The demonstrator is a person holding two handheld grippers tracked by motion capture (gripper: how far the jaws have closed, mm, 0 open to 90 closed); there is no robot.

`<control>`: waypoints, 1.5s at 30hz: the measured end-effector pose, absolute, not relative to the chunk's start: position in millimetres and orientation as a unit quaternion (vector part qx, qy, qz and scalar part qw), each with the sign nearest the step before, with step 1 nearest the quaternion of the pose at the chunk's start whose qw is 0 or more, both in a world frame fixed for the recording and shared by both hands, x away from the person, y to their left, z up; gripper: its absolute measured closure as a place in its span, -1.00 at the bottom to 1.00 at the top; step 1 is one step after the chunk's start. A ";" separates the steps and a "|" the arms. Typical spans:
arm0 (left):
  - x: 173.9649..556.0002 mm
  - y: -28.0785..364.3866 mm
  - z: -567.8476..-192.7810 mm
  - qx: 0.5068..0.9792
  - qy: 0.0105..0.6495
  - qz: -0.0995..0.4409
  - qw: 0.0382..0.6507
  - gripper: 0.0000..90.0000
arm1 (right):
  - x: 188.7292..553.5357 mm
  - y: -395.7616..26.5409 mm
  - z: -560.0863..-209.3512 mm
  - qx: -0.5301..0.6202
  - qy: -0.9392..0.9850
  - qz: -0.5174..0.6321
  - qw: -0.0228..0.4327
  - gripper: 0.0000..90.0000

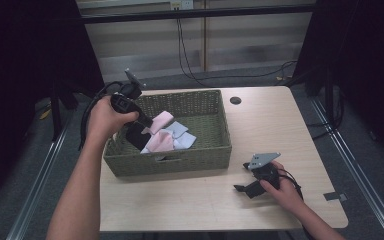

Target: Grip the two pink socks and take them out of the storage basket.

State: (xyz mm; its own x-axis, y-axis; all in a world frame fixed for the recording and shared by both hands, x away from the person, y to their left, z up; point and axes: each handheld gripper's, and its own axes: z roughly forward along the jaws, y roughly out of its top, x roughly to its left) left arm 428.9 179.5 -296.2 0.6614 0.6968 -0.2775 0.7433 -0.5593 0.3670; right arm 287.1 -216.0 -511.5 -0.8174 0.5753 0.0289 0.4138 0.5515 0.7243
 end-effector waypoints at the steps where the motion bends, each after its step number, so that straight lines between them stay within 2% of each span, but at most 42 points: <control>1: 427.2 178.7 -295.4 0.882 0.407 -0.050 0.234 0.95 | 287.1 -216.0 -511.5 0.282 0.875 0.380 0.106 -0.77; 45: 363.7 138.6 -283.6 0.920 0.303 -0.056 0.242 0.95 | 287.1 -216.1 -511.6 0.282 0.875 0.380 0.107 -0.77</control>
